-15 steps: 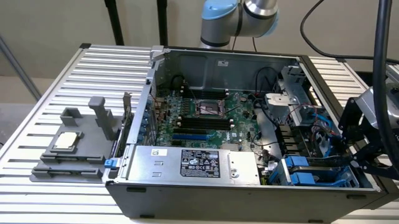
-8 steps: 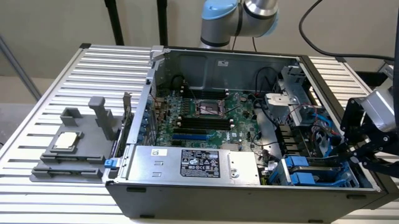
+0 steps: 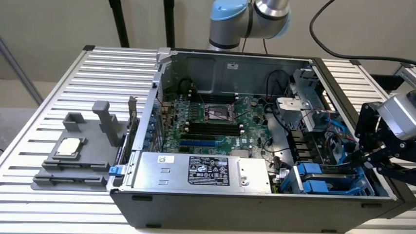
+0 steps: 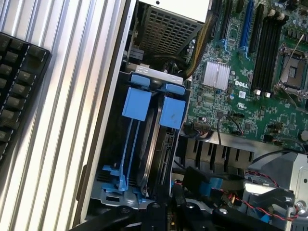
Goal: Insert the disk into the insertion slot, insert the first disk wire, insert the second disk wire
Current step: 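Insert the first disk wire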
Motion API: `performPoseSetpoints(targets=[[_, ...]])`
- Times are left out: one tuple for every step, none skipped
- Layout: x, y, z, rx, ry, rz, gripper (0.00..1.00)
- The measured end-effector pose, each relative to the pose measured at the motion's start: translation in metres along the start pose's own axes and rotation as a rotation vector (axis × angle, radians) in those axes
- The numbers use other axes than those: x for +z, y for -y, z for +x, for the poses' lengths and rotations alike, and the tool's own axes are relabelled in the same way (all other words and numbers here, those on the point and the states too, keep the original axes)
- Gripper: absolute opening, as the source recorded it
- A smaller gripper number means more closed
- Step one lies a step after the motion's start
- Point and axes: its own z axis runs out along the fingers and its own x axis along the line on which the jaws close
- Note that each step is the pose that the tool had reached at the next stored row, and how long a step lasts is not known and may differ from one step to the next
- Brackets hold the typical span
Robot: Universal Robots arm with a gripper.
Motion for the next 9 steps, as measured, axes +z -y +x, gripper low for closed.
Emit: performPoseSetpoints(targets=[[0.0001, -0.0020, 0.000, -0.001, 0.0000, 0.0000, 0.17], [0.0001, -0.0052, -0.001, -0.001, -0.0002, 0.0005, 0.17], [0.0001, -0.0085, -0.002, -0.001, -0.0004, 0.0010, 0.17], [-0.0001, -0.0118, -0.002, -0.001, -0.0005, 0.0017, 0.17], [-0.0004, -0.0153, -0.003, -0.001, -0.0007, 0.0025, 0.17], [-0.0009, -0.0190, -0.004, -0.002, -0.0009, 0.0035, 0.17], [-0.0016, -0.0227, -0.005, -0.002, -0.0017, 0.0045, 0.17], [-0.0019, -0.0265, -0.006, -0.002, -0.0027, 0.0060, 0.17], [-0.0020, -0.0301, -0.006, -0.002, -0.0048, 0.0075, 0.17]])
